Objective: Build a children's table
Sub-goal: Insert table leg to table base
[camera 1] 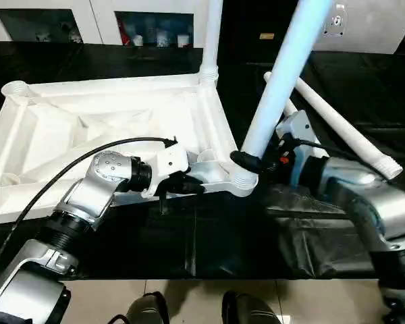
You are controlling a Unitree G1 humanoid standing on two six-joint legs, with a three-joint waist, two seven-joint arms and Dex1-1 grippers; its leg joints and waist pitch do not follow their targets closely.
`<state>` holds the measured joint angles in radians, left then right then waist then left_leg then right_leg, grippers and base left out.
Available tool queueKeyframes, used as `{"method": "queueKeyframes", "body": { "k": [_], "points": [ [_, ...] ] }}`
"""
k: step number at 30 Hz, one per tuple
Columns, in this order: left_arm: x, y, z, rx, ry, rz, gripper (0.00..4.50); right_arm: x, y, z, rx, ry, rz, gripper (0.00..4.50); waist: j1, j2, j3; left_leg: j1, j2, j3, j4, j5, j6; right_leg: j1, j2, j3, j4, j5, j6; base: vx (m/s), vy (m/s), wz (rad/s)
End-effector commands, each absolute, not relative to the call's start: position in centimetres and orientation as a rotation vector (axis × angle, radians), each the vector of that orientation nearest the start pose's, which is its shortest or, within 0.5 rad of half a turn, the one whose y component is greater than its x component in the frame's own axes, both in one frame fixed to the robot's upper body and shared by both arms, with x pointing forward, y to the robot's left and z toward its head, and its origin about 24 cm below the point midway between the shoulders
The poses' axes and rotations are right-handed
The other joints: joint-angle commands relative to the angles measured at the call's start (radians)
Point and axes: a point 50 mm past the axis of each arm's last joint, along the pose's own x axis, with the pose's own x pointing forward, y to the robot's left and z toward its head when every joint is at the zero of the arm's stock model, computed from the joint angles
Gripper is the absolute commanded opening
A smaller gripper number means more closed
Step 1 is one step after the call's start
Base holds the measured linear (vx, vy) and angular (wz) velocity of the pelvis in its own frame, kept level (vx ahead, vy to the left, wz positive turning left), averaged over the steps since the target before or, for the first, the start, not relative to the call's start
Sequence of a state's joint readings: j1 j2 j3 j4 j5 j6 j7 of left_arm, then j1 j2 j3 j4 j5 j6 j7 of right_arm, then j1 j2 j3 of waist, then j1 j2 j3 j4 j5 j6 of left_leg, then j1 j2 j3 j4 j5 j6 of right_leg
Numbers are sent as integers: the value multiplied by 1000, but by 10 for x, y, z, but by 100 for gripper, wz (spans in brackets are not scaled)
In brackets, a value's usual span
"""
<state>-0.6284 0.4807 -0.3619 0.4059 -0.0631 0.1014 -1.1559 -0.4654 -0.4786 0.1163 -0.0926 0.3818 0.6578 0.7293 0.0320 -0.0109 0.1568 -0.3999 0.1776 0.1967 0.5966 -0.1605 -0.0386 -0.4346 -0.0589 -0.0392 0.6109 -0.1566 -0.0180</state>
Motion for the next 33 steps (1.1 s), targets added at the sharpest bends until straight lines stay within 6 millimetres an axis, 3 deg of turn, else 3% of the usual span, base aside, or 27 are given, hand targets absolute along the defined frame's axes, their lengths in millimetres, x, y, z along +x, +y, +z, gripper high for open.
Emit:
{"method": "queueKeyframes", "body": {
  "k": [1,3,4,5,13,14,17,22,25,27,28,30,33],
  "points": [
    [314,132,84,577,351,-1397,0,299,-147,114,-112,356,924,188,1,-7,-82,29,46,-21,-66,-200,31,54,-75,50,-75,-273,-211,0,0,0],
    [313,132,85,581,345,-1406,0,299,-148,112,-116,373,931,188,2,-3,-83,29,47,-22,-66,-193,33,55,-77,50,-74,-270,-214,0,0,0],
    [313,132,86,583,344,-1411,0,299,-148,111,-116,384,934,188,1,-10,-81,29,47,-21,-66,-195,35,54,-76,50,-75,-274,-213,0,0,0],
    [313,132,86,584,343,-1414,0,299,-149,110,-116,393,935,188,2,-6,-81,29,47,-22,-67,-198,34,54,-78,49,-75,-287,-212,0,0,0],
    [305,127,92,589,325,-1515,0,306,-149,101,-70,434,954,188,-1,-11,-77,31,49,-23,-69,-217,25,49,-79,49,-80,-331,-201,0,0,0],
    [305,127,92,585,324,-1519,0,307,-150,100,-69,436,953,188,-1,-7,-77,31,50,-23,-70,-219,23,48,-79,49,-79,-327,-202,0,0,0],
    [305,126,94,581,316,-1517,0,307,-151,96,-61,445,948,188,-1,-13,-77,31,49,-22,-71,-220,21,49,-78,49,-79,-316,-204,0,0,0],
    [312,129,95,583,299,-1445,0,303,-155,88,6,455,944,188,1,-12,-77,32,50,-22,-71,-224,21,49,-79,50,-79,-310,-207,0,0,0],
    [313,132,94,586,305,-1421,0,299,-160,81,62,455,920,188,5,-9,-77,32,50,-23,-72,-236,20,49,-80,49,-82,-319,-206,0,0,0],
    [313,134,94,579,307,-1411,0,294,-163,75,113,444,902,188,7,1,-75,33,50,-25,-74,-244,14,48,-79,49,-81,-310,-210,0,0,0],
    [313,135,94,572,307,-1405,0,292,-165,72,138,436,892,188,6,-1,-75,33,51,-24,-75,-248,14,48,-79,49,-84,-310,-210,0,0,0],
    [313,137,93,560,309,-1397,0,287,-168,64,185,418,864,188,13,10,-73,34,52,-27,-78,-272,7,48,-81,48,-85,-311,-215,0,0,0],
    [313,137,94,557,308,-1392,0,285,-168,62,198,406,859,188,11,7,-71,34,51,-28,-82,-299,1,47,-80,47,-88,-330,-214,0,0,0]
  ]
}}
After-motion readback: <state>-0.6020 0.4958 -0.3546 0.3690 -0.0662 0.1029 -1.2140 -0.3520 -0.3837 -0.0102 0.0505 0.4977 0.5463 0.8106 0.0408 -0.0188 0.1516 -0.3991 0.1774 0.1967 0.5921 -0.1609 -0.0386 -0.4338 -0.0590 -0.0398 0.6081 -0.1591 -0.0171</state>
